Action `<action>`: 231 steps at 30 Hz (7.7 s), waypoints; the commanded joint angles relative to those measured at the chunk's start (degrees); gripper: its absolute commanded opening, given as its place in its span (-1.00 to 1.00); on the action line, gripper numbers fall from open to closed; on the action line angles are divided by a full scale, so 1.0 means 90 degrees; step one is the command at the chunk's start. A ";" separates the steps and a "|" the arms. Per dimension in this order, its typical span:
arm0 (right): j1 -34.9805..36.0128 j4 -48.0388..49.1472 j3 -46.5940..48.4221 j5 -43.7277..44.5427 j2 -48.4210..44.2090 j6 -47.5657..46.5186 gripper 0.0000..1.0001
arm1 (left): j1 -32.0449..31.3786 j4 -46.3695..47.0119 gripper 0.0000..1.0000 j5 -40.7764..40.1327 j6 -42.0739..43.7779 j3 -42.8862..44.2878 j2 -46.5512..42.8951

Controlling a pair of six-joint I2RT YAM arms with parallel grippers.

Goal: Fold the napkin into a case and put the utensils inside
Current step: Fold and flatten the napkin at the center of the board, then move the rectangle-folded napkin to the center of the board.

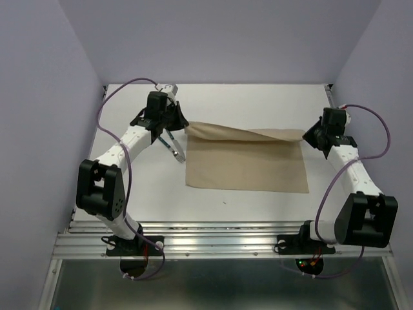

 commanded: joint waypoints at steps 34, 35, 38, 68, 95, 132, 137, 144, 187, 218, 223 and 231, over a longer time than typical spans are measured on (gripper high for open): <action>-0.0098 -0.1805 -0.0940 0.0265 -0.2191 0.0190 -0.99 | -0.0983 0.0269 -1.00 -0.0951 -0.0693 -0.2292 -0.2205; -0.0098 -0.1716 -0.0842 0.0314 -0.2103 0.0161 -0.99 | -0.0983 0.0240 -1.00 -0.1087 -0.0614 -0.1874 -0.1982; -0.0098 -0.1180 -0.0453 0.0344 -0.1645 0.0083 -0.99 | -0.0915 0.0365 -1.00 -0.1263 -0.0341 -0.1112 -0.1484; -0.0098 0.0893 0.1552 -0.0144 0.1591 0.0015 -0.99 | 0.0101 0.0415 -1.00 0.0269 0.0198 0.2283 0.1695; -0.0098 -0.1500 -0.1632 -0.0300 -0.2423 0.0132 -0.99 | -0.0465 0.0161 -1.00 -0.0258 -0.0457 -0.2426 -0.1617; -0.0098 -0.2575 -0.1446 0.0549 -0.2805 0.1049 -0.75 | -0.0846 0.0298 -1.00 -0.0210 -0.0838 -0.3217 -0.2273; -0.0098 -0.2565 -0.1662 0.0549 -0.2981 0.1274 0.17 | -0.0846 -0.0307 -0.34 -0.0082 -0.0848 -0.3139 -0.2194; -0.0098 -0.2235 -0.1204 0.0628 -0.2767 0.0884 0.23 | -0.0856 -0.0649 0.64 -0.0374 -0.0623 -0.2565 -0.2663; -0.0098 0.0374 -0.1056 -0.0826 0.1746 0.0073 0.00 | -0.0134 -0.0415 0.22 -0.0453 -0.0926 -0.0580 0.1693; 0.1826 0.0140 -0.0383 0.0275 0.2244 0.0513 0.04 | 0.0386 -0.1040 0.21 -0.1381 -0.0613 -0.1069 0.0706; 0.1437 0.0081 -0.0411 0.0383 0.2254 0.0395 0.04 | 0.0024 -0.1128 0.22 -0.1206 -0.0593 -0.0747 0.0959; 0.0928 0.0081 -0.0568 0.0813 0.2195 -0.0073 0.04 | -0.0406 -0.1089 0.22 -0.0756 -0.0604 0.0209 0.2053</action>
